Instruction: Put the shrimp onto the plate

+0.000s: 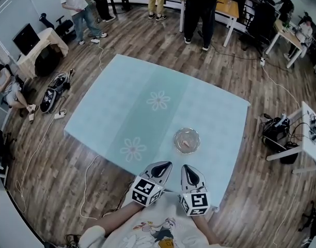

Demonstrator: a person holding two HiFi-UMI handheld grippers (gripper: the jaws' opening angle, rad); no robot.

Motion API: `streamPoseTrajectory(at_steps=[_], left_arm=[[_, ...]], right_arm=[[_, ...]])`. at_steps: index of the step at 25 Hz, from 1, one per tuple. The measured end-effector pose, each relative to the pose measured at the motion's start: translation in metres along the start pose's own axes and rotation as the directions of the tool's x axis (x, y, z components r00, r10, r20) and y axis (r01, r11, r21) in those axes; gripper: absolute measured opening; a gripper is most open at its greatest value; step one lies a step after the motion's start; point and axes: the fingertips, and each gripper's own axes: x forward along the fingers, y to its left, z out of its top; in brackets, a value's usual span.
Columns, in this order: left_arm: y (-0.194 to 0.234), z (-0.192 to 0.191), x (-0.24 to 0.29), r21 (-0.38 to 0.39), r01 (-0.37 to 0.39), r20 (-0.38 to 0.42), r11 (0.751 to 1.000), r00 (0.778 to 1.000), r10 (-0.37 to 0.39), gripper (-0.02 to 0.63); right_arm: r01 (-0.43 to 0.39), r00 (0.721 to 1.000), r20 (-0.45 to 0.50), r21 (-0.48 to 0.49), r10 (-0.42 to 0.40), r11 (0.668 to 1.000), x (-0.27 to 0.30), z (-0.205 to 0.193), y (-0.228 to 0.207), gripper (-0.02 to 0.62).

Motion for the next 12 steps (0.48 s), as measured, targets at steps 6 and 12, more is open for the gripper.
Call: streamPoseTrajectory(at_steps=[6, 12], left_arm=[[-0.009, -0.003, 0.0, 0.026, 0.012, -0.016, 1.0, 1.0, -0.011, 0.008], [-0.008, -0.01, 0.006, 0.028, -0.008, -0.039, 1.0, 0.999, 0.01, 0.008]], right_arm=[[-0.062, 0.998, -0.022, 0.081, 0.064, 0.995, 0.006, -0.009, 0.003, 0.023], [-0.072, 0.997, -0.031, 0.065, 0.074, 0.995, 0.009, -0.015, -0.006, 0.023]])
